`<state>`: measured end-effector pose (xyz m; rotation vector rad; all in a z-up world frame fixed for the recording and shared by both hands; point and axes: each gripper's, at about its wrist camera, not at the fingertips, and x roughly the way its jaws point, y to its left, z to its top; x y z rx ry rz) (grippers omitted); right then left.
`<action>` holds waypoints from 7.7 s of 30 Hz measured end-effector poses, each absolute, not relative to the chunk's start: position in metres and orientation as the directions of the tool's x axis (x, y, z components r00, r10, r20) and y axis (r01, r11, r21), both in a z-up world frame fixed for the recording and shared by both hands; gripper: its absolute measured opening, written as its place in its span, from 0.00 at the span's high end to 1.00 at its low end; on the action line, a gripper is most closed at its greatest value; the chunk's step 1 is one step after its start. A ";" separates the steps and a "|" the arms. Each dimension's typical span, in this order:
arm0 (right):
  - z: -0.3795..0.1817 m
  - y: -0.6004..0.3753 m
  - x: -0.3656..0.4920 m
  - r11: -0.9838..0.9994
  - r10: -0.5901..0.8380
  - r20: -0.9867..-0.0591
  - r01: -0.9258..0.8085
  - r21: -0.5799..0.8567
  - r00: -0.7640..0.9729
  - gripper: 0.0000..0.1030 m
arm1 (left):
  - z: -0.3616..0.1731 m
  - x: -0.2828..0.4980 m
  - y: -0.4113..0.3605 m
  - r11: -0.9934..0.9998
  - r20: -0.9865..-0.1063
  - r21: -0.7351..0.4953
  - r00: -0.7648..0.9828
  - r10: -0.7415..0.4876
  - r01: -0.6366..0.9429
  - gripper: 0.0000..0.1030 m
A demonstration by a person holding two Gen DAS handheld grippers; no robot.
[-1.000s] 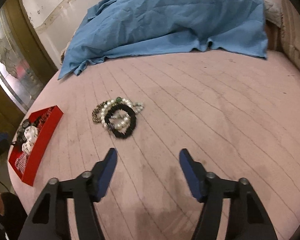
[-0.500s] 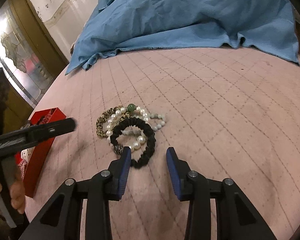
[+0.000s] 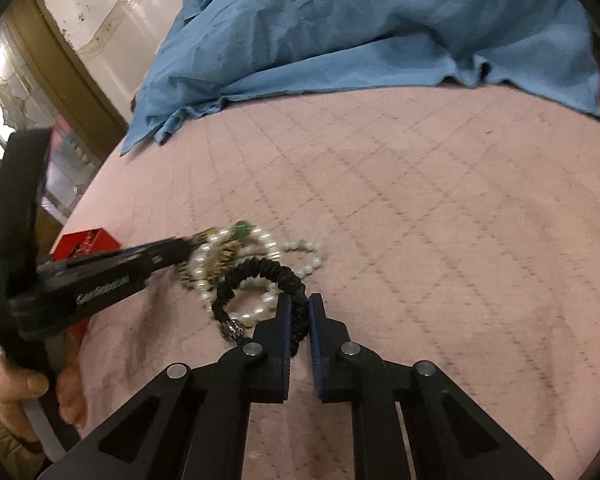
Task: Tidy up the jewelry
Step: 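Grasp leopard-print bracelet with left tool while right grasps black beaded bracelet, then carry leopard bracelet toward red tray with left tool while right carries black bracelet, then release leopard bracelet into tray with left tool while right releases black bracelet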
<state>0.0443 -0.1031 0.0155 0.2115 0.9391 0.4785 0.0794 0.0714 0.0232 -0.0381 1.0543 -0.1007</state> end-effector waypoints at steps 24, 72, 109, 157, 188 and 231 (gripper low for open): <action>0.054 -0.140 -0.044 0.923 0.375 -0.692 -0.184 0.337 0.617 0.91 | 0.067 -0.086 0.116 0.988 -0.831 -0.147 0.536 -0.149 0.048 1.00; 0.040 -0.123 -0.091 0.909 0.408 -0.695 -0.196 0.367 0.591 0.91 | 0.069 -0.146 0.132 0.987 -0.810 -0.156 0.565 -0.155 0.047 0.95; 0.108 -0.049 -0.176 0.881 0.467 -0.635 -0.386 0.274 0.616 0.90 | 0.119 -0.200 0.199 0.994 -0.698 -0.062 0.715 0.023 -0.093 0.95; 0.145 0.127 -0.143 0.771 0.544 -0.660 -0.619 0.149 0.518 0.90 | 0.098 -0.144 0.337 0.944 -0.688 -0.177 0.721 0.085 -0.280 0.95; 0.094 0.263 0.011 0.806 0.437 -0.806 -0.572 0.154 0.399 0.90 | 0.057 -0.113 0.365 0.904 -0.740 -0.291 0.673 -0.006 -0.312 0.95; 0.086 0.321 0.001 0.739 0.430 -0.816 -0.670 0.072 0.386 0.72 | 0.071 -0.150 0.407 0.790 -0.632 -0.464 0.775 0.023 -0.401 0.43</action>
